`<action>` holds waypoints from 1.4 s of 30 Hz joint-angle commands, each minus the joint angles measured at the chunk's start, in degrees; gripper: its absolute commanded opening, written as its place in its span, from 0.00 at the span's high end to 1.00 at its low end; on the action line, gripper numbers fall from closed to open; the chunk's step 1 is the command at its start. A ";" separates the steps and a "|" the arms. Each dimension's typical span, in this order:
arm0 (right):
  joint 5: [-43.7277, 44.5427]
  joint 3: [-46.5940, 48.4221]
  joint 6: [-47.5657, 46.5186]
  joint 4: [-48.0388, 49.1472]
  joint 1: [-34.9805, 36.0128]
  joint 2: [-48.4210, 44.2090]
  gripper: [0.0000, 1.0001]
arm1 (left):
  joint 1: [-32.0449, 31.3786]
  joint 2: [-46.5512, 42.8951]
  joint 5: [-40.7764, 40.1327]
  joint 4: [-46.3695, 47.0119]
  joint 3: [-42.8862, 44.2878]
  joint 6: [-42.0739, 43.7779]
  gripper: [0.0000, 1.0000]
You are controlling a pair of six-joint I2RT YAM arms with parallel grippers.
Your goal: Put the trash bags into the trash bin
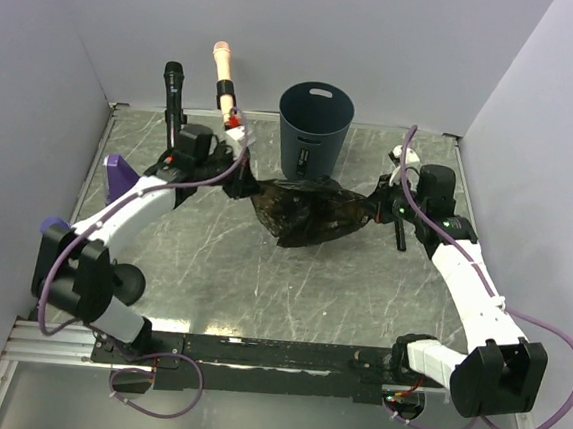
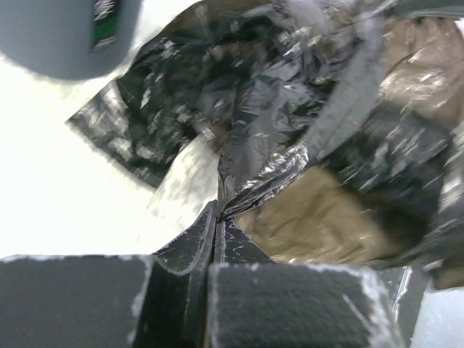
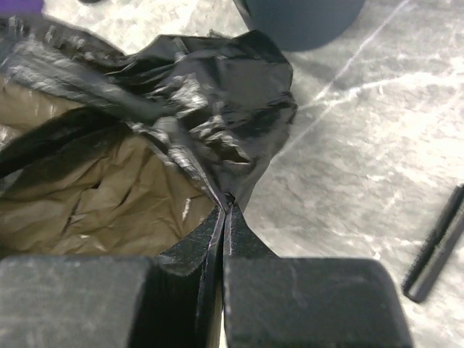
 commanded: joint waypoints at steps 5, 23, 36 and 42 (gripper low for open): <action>7.75 19.05 -9.02 -4.16 -3.39 3.04 1.00 | -3.09 13.60 7.52 -4.21 32.54 3.22 0.99; 6.53 39.46 -32.98 30.38 5.28 -1.21 1.00 | -16.00 9.61 -4.00 52.94 42.14 40.90 0.99; -3.66 -11.33 -25.81 -15.05 9.17 -32.63 1.00 | -13.81 -13.00 -6.37 -1.84 -4.33 44.53 0.99; 5.63 -2.89 -24.84 -2.72 9.17 -26.40 1.00 | -13.98 -18.01 -12.86 14.98 -5.99 37.76 0.99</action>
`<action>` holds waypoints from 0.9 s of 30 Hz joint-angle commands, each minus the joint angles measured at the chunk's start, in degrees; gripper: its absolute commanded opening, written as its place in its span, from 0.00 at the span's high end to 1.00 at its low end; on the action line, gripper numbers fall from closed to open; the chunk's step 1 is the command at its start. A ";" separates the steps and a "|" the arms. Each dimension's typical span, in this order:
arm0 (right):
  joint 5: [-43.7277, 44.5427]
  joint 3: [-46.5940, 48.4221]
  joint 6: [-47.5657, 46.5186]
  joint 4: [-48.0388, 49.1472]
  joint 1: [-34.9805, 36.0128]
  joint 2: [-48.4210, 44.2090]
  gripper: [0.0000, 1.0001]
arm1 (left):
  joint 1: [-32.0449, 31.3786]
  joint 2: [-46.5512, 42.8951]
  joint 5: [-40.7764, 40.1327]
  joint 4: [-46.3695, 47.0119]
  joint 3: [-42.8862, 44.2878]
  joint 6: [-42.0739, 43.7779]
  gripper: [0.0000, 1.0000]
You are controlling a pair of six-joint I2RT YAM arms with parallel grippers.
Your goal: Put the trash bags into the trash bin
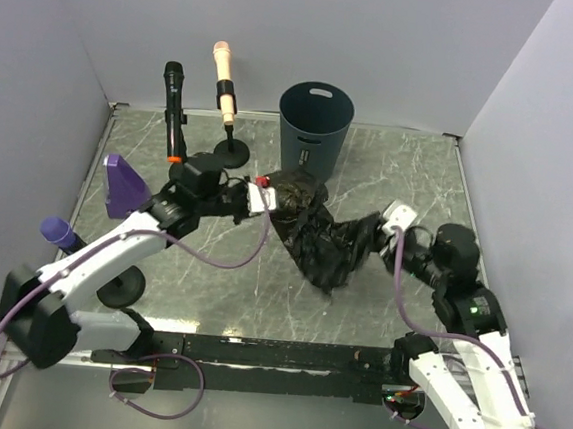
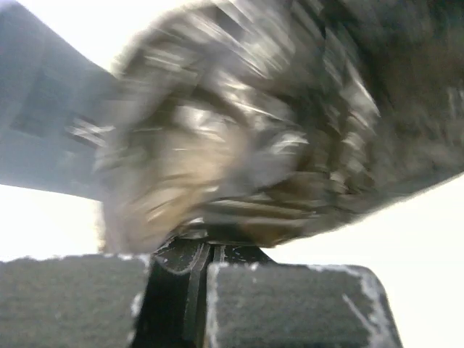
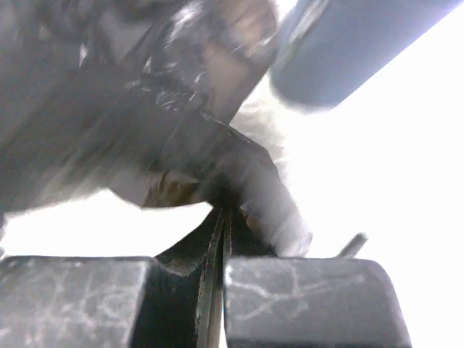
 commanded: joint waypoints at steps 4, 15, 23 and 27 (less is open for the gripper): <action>13.14 17.99 -1.66 28.27 0.29 12.91 1.00 | -0.81 -4.49 -9.59 28.04 6.28 -1.40 0.99; 5.77 50.80 -14.48 50.61 4.06 28.14 1.00 | -2.21 9.39 -9.69 62.49 32.05 22.49 0.99; 9.01 56.16 -17.76 59.32 8.91 31.03 1.00 | -3.97 17.03 -4.58 71.04 44.17 34.12 0.99; 18.74 57.75 -17.23 63.54 7.34 38.41 1.00 | -3.71 25.19 -19.92 60.62 56.28 29.12 0.99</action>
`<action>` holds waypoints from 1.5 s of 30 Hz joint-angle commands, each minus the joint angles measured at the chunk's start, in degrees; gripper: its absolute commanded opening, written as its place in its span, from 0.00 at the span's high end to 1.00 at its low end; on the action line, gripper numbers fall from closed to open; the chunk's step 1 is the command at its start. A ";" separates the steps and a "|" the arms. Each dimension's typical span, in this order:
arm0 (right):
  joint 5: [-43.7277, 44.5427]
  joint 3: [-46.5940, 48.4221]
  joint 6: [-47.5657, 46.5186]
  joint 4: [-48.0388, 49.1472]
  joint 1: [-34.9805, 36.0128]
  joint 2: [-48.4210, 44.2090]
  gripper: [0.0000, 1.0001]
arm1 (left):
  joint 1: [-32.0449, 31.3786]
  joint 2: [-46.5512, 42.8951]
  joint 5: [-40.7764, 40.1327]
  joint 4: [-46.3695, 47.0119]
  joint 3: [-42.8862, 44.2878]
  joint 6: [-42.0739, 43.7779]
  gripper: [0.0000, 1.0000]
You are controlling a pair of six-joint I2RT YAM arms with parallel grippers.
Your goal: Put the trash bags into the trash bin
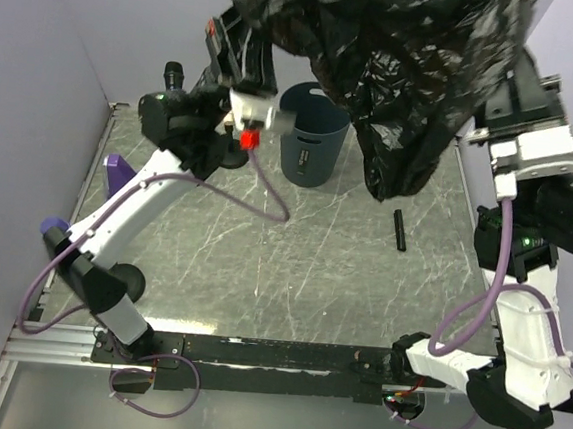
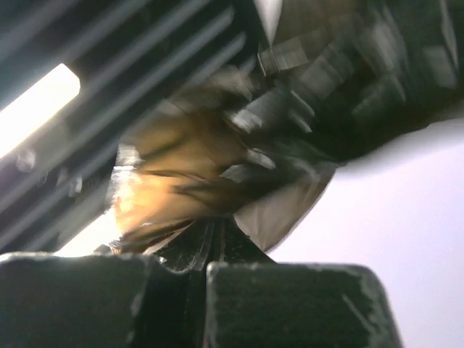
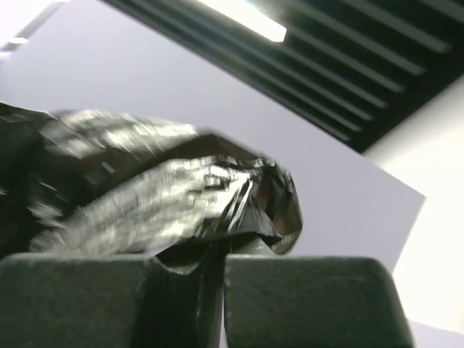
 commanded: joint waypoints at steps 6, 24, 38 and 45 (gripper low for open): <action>17.81 -0.57 11.06 -28.37 -7.04 13.64 1.00 | 1.34 5.29 -31.03 -54.17 7.22 -24.95 0.99; -0.66 -23.28 29.21 -48.04 1.39 -14.24 1.00 | 0.56 -23.77 0.46 -74.32 -21.69 -49.88 0.99; 16.50 -17.91 30.42 -48.65 -2.12 -5.00 1.00 | 4.77 -17.61 -9.31 -77.47 -12.97 -60.42 0.99; -3.59 -25.02 25.98 -58.04 -2.47 -7.81 0.63 | 7.94 -18.67 4.20 -74.93 -17.46 -61.23 0.99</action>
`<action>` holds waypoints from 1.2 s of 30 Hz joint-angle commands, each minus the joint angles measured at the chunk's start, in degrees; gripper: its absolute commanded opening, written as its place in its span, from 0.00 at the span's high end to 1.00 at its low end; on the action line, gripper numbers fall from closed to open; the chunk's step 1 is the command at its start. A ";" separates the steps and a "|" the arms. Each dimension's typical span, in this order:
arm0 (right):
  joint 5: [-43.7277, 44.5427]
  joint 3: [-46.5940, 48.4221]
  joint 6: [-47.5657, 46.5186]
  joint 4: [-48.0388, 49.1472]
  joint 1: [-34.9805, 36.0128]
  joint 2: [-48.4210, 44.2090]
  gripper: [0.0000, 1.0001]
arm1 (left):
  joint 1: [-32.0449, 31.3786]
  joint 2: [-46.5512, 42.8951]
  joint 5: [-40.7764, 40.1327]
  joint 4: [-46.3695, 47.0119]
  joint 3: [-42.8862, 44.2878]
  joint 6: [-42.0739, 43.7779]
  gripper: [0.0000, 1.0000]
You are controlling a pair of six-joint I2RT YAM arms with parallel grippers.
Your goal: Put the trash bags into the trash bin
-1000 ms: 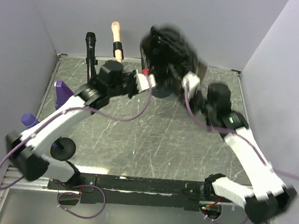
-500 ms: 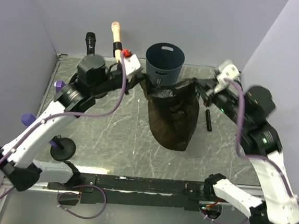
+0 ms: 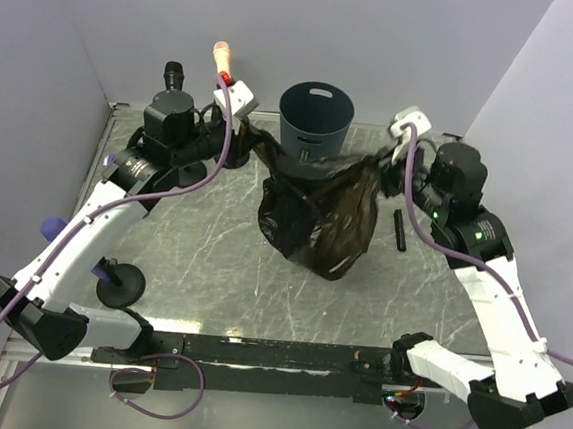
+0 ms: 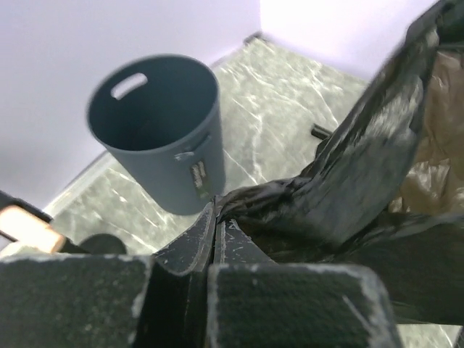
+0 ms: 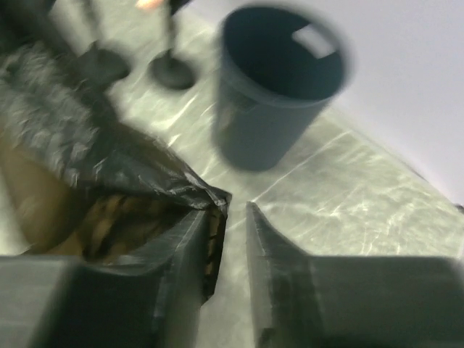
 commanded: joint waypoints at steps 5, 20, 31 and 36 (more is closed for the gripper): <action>-24.92 -2.27 -11.85 -11.02 -0.03 -1.78 0.26 | 0.40 0.07 13.75 -1.58 0.60 4.89 0.99; -44.35 8.37 -17.58 -20.52 2.26 13.68 0.09 | 0.31 1.21 14.55 -5.37 4.03 12.99 1.00; -43.66 5.12 -12.13 -16.66 4.81 18.26 0.09 | 0.31 0.60 14.29 -6.34 5.43 13.16 0.99; -43.22 5.03 -10.90 -15.08 6.39 22.03 0.12 | 0.40 0.42 14.29 -6.34 6.84 13.34 1.00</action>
